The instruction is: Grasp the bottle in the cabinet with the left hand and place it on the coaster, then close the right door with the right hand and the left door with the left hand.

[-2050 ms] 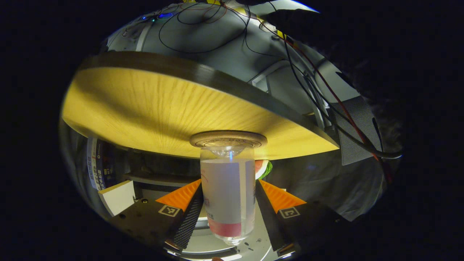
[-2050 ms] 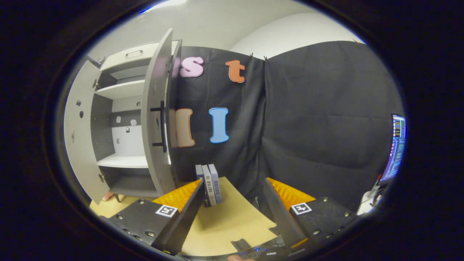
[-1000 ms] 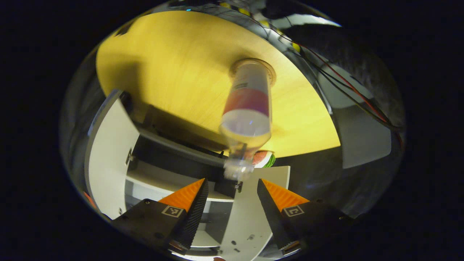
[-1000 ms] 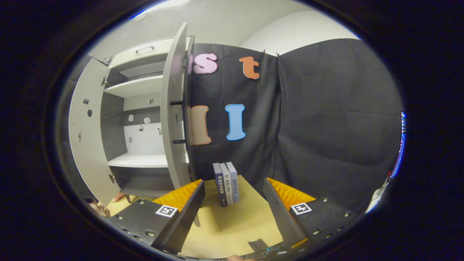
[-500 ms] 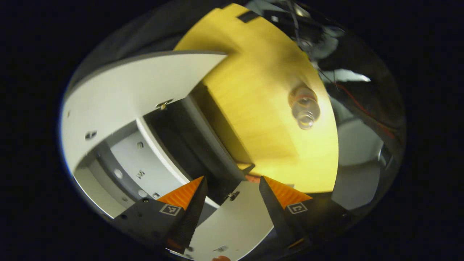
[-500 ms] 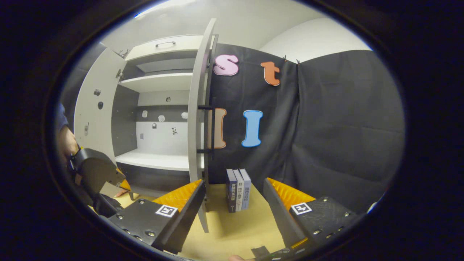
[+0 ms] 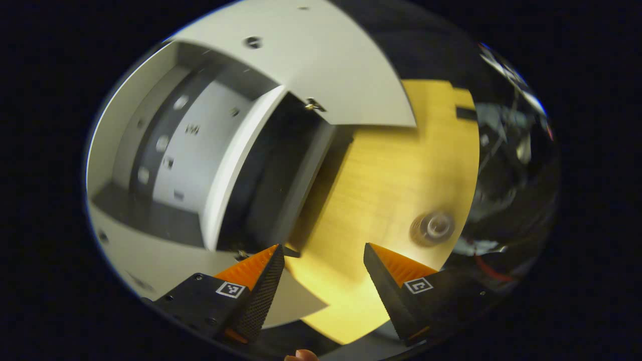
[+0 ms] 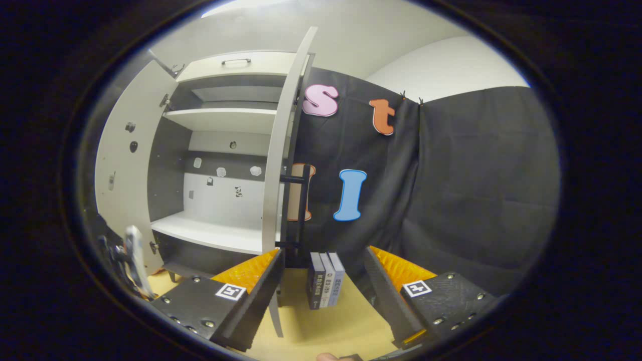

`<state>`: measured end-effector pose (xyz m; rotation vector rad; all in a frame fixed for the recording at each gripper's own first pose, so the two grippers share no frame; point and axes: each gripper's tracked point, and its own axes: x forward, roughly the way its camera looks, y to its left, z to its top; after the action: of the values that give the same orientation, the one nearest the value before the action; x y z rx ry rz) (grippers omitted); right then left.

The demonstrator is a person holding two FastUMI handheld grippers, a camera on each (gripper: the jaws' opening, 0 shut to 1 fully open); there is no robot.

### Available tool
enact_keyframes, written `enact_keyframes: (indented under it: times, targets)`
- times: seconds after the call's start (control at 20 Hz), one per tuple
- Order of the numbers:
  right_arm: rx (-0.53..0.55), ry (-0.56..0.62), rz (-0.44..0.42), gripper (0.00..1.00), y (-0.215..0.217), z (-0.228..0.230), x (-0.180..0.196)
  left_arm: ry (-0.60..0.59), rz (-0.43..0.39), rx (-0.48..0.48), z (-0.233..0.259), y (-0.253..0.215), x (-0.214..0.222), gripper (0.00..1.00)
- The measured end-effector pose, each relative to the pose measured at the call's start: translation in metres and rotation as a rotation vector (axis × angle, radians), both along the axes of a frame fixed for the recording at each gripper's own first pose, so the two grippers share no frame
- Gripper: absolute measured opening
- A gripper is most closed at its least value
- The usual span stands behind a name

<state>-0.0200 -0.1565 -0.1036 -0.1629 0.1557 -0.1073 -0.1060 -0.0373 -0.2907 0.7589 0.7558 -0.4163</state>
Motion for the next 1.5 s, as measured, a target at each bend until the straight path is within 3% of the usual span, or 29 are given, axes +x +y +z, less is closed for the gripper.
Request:
enact_keyframes:
  times: [0.15,0.2,0.3,0.4,0.45,0.55,0.8,0.85,0.95,1.0,1.5]
  targets:
    - [-0.006,0.01,-0.008,0.94,0.007,0.0,0.008,-0.106,0.184,-0.256,0.018,-0.007,0.004,0.99]
    - [-0.008,0.008,-0.015,0.98,0.008,0.001,0.009,-0.145,0.234,-0.317,0.023,-0.004,0.008,0.99]
    - [-0.009,0.0,-0.043,0.94,0.004,0.003,0.01,-0.208,0.291,-0.407,0.037,-0.002,0.011,0.99]
    - [-0.003,-0.013,-0.074,0.98,-0.001,0.008,0.013,-0.261,0.326,-0.458,0.053,0.001,0.017,0.99]
    - [0.003,-0.015,-0.085,0.94,-0.003,0.008,0.014,-0.287,0.335,-0.483,0.063,-0.001,0.02,0.99]
    - [0.012,-0.014,-0.09,0.94,-0.002,0.008,0.016,-0.334,0.348,-0.526,0.085,-0.003,0.023,0.99]
    - [-0.016,-0.036,-0.071,0.98,0.005,0.019,0.02,-0.434,0.467,-0.643,0.128,0.021,0.031,0.99]
    - [-0.024,-0.034,-0.064,0.93,0.007,0.019,0.02,-0.457,0.49,-0.654,0.137,0.029,0.032,0.99]
    - [-0.025,-0.031,-0.055,0.97,0.014,0.02,0.022,-0.526,0.531,-0.668,0.163,0.044,0.03,0.99]
    - [-0.021,-0.032,-0.045,0.93,0.018,0.02,0.022,-0.555,0.551,-0.678,0.173,0.051,0.03,0.99]
    - [0.115,-0.008,0.184,0.97,0.125,0.02,0.031,-0.671,0.697,-0.737,0.206,0.106,0.008,0.94]
